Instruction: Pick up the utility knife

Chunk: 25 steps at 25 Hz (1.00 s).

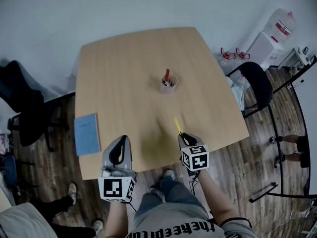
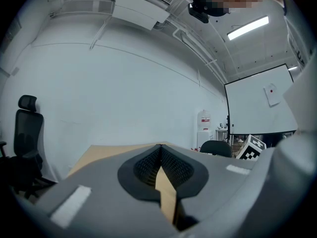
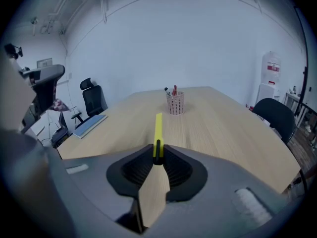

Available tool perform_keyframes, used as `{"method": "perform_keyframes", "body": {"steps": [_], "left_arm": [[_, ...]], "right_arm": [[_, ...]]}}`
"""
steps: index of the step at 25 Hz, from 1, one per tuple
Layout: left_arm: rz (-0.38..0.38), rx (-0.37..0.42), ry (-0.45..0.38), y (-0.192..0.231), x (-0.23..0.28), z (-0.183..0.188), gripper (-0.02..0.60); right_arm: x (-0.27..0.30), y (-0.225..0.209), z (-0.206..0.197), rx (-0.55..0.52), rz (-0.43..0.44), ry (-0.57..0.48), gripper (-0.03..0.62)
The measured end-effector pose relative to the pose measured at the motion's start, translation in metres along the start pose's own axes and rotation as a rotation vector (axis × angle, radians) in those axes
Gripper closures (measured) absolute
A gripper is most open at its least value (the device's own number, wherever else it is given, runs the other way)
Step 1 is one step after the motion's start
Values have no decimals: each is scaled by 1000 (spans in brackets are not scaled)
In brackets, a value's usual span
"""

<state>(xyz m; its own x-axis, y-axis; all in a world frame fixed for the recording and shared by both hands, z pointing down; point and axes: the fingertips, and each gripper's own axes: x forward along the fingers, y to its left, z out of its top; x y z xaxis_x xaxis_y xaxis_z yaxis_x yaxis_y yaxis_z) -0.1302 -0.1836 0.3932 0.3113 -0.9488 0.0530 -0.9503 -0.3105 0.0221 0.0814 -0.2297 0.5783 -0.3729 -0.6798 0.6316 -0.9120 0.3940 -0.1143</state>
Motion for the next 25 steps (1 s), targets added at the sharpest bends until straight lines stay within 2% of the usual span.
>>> {"method": "perform_keyframes", "body": {"steps": [25], "left_arm": [[-71,13,-32,-13,-14,9,561]], "right_arm": [[-96,35,73,-29,-6,-345,528]]}}
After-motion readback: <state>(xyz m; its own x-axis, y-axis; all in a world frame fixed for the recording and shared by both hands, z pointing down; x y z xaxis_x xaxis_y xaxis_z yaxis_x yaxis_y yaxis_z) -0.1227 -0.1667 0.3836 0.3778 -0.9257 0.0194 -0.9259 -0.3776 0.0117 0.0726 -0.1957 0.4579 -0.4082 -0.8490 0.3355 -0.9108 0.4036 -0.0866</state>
